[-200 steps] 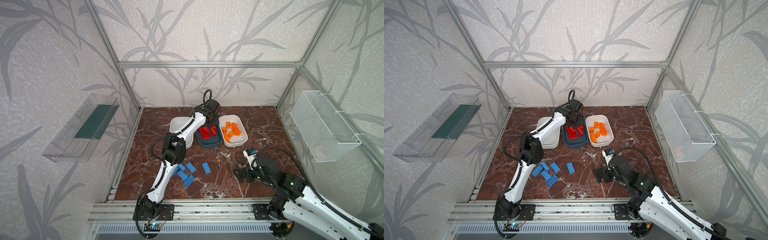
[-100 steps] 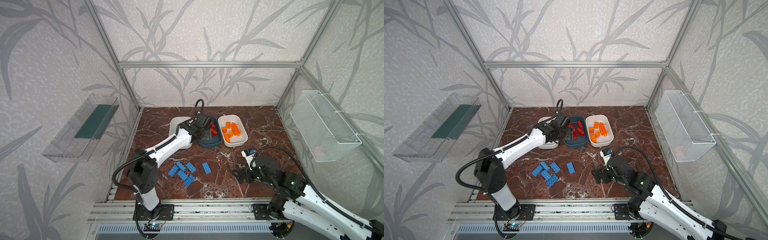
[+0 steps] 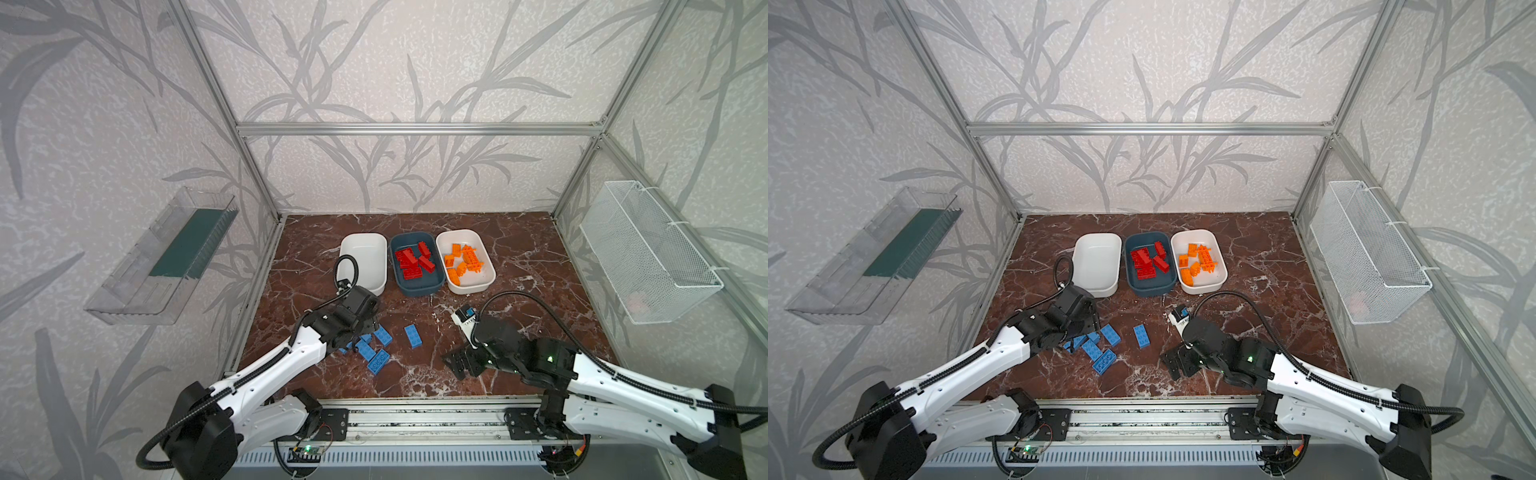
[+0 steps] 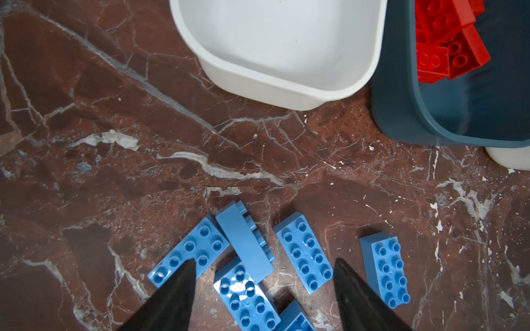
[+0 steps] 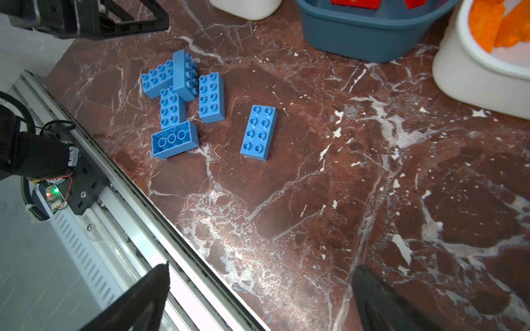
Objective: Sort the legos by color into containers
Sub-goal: 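Move the left gripper down onto the cluster of blue bricks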
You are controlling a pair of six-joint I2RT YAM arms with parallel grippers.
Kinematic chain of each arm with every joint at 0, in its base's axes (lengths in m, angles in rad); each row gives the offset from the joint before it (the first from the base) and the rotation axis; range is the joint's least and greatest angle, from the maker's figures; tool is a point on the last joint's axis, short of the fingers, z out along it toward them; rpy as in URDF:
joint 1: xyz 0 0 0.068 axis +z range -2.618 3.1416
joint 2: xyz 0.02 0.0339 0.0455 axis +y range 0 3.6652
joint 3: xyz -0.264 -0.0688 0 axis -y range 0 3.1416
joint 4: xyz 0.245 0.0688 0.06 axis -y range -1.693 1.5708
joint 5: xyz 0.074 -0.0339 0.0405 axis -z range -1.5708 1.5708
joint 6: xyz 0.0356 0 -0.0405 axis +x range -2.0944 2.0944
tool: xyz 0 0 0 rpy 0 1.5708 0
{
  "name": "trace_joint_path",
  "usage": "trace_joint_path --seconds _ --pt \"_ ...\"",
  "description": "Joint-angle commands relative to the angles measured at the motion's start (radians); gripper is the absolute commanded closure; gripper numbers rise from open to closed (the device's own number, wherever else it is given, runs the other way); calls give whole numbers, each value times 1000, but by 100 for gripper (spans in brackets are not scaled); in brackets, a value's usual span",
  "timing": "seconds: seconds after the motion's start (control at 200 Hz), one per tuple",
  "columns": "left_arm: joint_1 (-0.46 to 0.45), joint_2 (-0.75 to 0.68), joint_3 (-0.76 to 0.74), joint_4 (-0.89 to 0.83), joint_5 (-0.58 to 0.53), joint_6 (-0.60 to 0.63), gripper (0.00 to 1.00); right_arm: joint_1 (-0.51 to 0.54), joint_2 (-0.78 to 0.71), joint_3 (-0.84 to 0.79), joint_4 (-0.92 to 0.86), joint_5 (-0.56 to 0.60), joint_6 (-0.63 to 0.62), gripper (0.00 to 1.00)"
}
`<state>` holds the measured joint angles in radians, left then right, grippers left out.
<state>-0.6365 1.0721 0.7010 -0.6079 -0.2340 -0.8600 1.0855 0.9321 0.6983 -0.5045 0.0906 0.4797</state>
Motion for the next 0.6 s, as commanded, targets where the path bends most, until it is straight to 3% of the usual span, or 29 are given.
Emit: trace_joint_path --seconds 0.0,0.275,0.595 --pt "0 -35 -45 27 -40 -60 27 36 34 39 33 45 18 1" --pt "0 19 -73 97 -18 -76 28 67 53 49 28 73 40 1" --pt "1 170 -39 134 50 -76 37 70 39 38 17 95 48 1"
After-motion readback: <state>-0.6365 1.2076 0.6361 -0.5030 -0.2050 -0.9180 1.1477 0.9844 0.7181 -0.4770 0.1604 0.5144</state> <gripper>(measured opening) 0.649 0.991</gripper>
